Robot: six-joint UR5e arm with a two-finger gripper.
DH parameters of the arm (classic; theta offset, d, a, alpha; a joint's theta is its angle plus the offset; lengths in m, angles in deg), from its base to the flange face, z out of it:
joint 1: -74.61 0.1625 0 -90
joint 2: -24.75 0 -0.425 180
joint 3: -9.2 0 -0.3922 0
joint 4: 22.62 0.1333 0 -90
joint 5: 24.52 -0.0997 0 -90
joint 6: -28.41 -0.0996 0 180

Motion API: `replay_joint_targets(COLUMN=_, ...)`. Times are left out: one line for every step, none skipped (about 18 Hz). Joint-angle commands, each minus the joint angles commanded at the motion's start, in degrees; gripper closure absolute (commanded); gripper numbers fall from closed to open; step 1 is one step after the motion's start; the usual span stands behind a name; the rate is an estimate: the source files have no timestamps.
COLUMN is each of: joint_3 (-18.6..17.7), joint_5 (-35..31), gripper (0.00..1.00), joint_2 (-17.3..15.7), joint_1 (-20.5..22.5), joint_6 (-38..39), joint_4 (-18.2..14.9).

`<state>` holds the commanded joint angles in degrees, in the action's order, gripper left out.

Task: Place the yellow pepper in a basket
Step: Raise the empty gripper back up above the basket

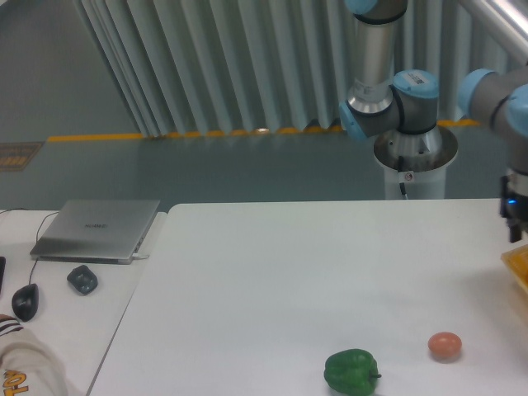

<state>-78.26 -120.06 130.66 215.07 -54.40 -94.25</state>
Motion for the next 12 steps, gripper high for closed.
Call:
replay_joint_targets(joint_3=-0.09, joint_5=0.61, gripper=0.00, joint_2=0.00, joint_1=-0.71, joint_6=0.19, joint_4=-0.09)
replay_joint_targets(joint_3=-0.17, joint_5=1.32, gripper=0.00, joint_2=0.00, joint_1=-1.06, joint_6=0.19, joint_4=-0.35)
replay_joint_targets(joint_3=-0.26, joint_5=1.93, gripper=0.00, joint_2=0.00, joint_1=-1.33, joint_6=0.19, joint_4=-0.53)
replay_joint_targets(joint_3=-0.26, joint_5=2.63, gripper=0.00, joint_2=-0.09, joint_1=-1.59, joint_6=0.19, joint_4=-0.53)
replay_joint_targets(joint_3=-0.26, joint_5=3.42, gripper=0.00, joint_2=-0.09, joint_1=-1.77, joint_6=0.19, joint_4=-0.53)
replay_joint_targets(joint_3=-0.26, joint_5=3.43, gripper=0.00, joint_2=-0.09, joint_1=-1.77, joint_6=0.19, joint_4=-0.53)
replay_joint_targets(joint_3=-0.26, joint_5=3.43, gripper=0.00, joint_2=-0.09, joint_1=-2.12, joint_6=0.19, joint_4=-0.53)
replay_joint_targets(joint_3=-0.26, joint_5=3.43, gripper=0.00, joint_2=-0.09, joint_1=-2.12, joint_6=0.19, joint_4=-0.44)
replay_joint_targets(joint_3=-0.26, joint_5=3.43, gripper=0.00, joint_2=-0.09, joint_1=-2.12, joint_6=0.19, joint_4=-0.44)
replay_joint_targets(joint_3=-0.35, joint_5=3.43, gripper=0.00, joint_2=-0.09, joint_1=-2.12, joint_6=0.19, joint_4=-0.53)
replay_joint_targets(joint_3=-0.35, joint_5=3.43, gripper=0.00, joint_2=0.00, joint_1=-2.12, joint_6=0.19, joint_4=-0.53)
replay_joint_targets(joint_3=-0.35, joint_5=3.43, gripper=0.00, joint_2=-0.09, joint_1=-2.12, joint_6=0.19, joint_4=-0.44)
